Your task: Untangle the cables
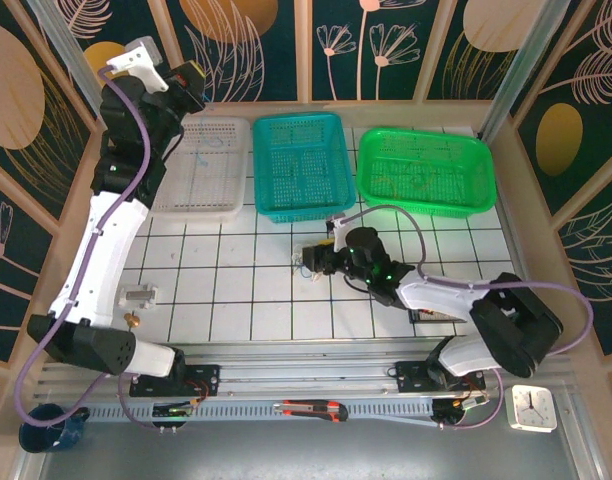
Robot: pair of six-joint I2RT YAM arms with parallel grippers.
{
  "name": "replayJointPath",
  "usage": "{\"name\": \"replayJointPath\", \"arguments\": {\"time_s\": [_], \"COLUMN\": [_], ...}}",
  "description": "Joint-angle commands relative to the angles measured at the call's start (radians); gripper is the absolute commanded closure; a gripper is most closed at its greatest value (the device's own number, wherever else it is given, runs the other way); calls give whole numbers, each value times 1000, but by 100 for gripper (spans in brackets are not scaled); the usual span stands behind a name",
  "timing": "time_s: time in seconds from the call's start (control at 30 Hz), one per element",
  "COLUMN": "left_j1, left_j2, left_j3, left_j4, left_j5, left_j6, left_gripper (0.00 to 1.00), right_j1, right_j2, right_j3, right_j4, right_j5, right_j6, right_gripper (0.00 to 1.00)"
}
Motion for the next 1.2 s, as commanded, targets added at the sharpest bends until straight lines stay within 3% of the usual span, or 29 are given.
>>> {"name": "replayJointPath", "arguments": {"time_s": [0.0,0.4,0.9,1.17], "left_j1": [55,146,208,256], "left_j2": [23,94,129,104], "left_j3": [-28,-148,-304,-237], "left_j4": [18,117,159,216], "left_j5": [-22,-10,-27,152], "left_j6": [45,60,81,-52], "left_gripper": [100,100,100,100], "right_j1": [-1,-40,-59,-59], "right_j2": [-82,-317,-327,-315], "right_j3": [36,-1,-28,-41], "right_j4": [-117,-293,-299,-291], "right_j5": [-2,58,49,57], "right_j6": [-20,7,50,57], "right_gripper": [42,40,40,40]}}
